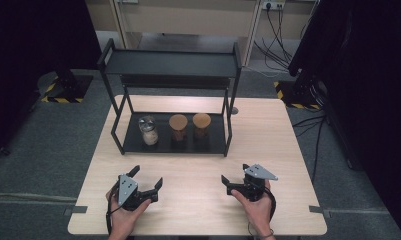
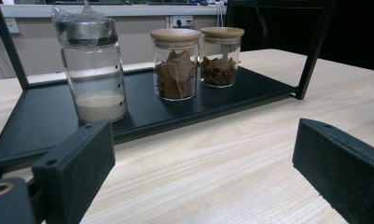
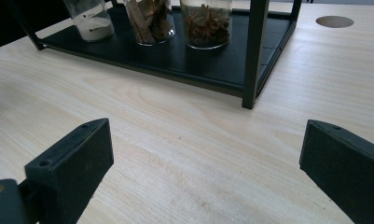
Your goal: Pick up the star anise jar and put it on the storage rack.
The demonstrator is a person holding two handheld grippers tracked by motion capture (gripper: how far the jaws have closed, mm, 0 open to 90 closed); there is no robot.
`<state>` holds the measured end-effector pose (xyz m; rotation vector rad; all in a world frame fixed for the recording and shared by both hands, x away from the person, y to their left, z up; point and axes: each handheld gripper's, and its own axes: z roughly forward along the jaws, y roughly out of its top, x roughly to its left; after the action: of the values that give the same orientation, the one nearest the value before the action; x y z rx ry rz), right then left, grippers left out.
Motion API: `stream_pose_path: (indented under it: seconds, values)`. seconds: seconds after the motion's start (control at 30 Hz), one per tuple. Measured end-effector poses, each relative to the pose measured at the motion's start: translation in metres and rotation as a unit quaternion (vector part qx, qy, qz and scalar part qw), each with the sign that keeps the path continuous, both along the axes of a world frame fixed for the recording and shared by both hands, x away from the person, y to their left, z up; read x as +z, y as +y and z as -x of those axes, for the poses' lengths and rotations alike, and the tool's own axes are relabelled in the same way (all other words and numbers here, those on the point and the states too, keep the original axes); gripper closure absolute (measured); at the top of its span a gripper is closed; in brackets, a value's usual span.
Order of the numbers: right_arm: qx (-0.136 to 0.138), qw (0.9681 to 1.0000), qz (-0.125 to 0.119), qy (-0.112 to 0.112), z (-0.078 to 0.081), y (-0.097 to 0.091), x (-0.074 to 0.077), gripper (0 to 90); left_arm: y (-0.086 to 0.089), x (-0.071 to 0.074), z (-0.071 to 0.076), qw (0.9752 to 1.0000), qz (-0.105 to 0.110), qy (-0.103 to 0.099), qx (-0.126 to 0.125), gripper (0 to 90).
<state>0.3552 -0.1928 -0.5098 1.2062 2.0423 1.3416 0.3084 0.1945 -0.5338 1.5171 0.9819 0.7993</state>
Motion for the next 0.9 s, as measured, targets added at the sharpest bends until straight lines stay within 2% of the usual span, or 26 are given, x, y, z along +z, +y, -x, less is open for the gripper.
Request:
stream_pose_path:
  seconds: [0.9]
  values:
    - [-0.009, 0.9999, -0.007, 0.004, 0.011, -0.012, -0.007, 3.0, 0.000, 0.000, 0.000, 1.0000, 0.001, 0.000, 0.001, 5.1]
